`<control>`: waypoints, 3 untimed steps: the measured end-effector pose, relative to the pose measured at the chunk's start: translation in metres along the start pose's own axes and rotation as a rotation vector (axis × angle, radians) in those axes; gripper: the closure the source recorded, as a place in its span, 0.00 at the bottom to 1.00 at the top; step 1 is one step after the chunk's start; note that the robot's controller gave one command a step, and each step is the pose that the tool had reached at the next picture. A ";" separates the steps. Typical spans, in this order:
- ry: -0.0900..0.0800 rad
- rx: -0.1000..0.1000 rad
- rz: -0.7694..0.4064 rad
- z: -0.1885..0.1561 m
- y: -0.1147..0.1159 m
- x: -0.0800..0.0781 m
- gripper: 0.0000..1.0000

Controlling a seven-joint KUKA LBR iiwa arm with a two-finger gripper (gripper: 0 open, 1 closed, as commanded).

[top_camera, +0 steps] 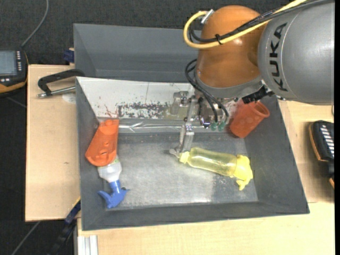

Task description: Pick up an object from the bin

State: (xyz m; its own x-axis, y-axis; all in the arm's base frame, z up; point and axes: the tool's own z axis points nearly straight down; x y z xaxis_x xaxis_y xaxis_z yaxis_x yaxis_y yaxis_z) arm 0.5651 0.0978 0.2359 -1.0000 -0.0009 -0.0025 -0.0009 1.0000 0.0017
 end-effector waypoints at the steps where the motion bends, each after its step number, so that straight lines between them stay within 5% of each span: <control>1: -0.003 -0.001 -0.030 0.046 -0.022 0.014 0.00; 2: 0.010 0.000 0.053 0.073 -0.047 0.030 0.00; 3: -0.008 -0.004 0.305 0.132 -0.047 -0.034 1.00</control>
Offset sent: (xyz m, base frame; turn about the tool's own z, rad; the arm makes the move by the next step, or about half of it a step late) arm -0.0408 -0.0675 -0.0639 0.1695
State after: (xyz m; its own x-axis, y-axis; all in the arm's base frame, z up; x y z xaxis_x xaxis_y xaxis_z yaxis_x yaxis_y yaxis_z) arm 0.5999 0.0506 0.1040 -0.9539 0.2999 -0.0089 0.2998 0.9540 0.0077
